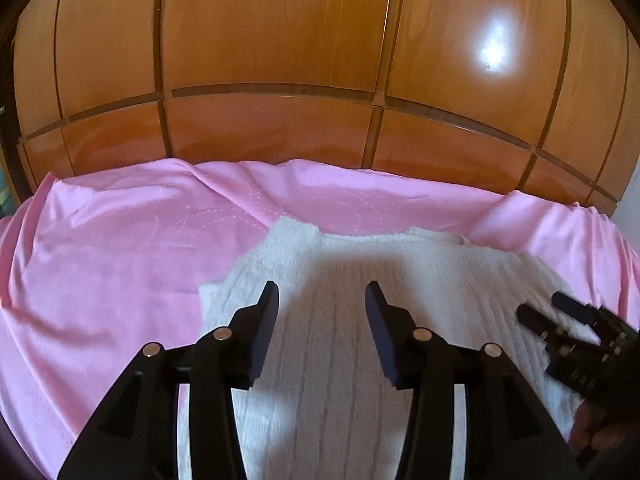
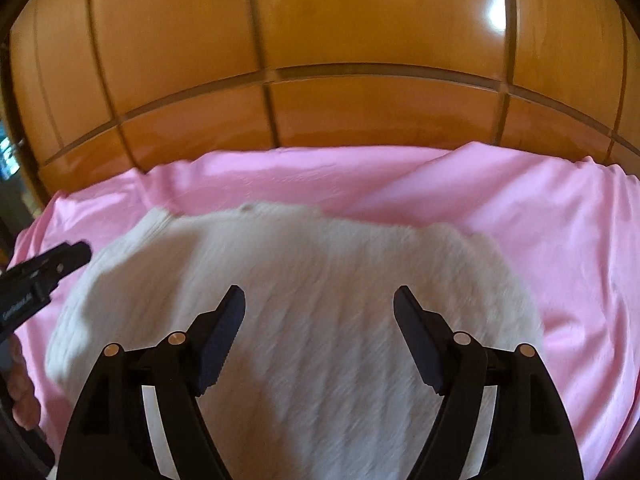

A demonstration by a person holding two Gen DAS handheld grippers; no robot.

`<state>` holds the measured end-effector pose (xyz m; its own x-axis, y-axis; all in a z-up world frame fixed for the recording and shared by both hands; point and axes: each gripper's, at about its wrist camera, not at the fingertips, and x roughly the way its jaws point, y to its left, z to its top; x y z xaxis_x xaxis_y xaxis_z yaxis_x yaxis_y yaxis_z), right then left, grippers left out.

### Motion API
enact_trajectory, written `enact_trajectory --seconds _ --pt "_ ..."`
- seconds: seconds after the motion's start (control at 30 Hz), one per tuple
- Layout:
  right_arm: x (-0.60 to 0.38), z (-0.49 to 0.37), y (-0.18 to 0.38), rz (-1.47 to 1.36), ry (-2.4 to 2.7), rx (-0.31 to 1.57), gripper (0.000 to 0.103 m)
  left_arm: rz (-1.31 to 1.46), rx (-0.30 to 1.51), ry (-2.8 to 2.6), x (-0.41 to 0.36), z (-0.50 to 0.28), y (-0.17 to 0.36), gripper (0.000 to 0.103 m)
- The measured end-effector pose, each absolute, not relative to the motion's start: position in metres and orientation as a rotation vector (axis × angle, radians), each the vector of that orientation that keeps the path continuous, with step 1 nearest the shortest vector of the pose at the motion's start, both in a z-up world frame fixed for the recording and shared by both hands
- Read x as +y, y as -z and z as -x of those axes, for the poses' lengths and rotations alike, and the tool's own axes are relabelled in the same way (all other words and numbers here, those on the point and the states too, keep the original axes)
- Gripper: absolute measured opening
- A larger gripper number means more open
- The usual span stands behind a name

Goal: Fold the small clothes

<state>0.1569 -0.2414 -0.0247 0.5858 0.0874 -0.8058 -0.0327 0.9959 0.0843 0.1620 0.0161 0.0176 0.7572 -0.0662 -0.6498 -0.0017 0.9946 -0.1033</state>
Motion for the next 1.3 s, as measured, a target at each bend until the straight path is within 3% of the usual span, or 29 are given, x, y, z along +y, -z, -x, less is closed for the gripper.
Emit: enact_trajectory --seconds 0.27,0.6,0.93,1.3 --pt "-0.213 -0.116 0.019 -0.038 -0.136 0.955 0.076 0.103 0.697 0.046 0.02 -0.139 -0.016 0.046" --pt "-0.246 -0.088 0.024 -0.05 -0.032 0.991 0.076 0.125 0.707 0.034 0.026 -0.123 -0.007 0.048" --pt "-0.264 -0.084 0.061 -0.103 0.022 1.019 0.085 0.13 0.892 -0.01 0.04 -0.133 0.054 0.049" --pt "-0.265 -0.078 0.037 -0.114 0.018 0.996 0.085 0.162 0.819 -0.018 0.042 -0.098 0.028 0.048"
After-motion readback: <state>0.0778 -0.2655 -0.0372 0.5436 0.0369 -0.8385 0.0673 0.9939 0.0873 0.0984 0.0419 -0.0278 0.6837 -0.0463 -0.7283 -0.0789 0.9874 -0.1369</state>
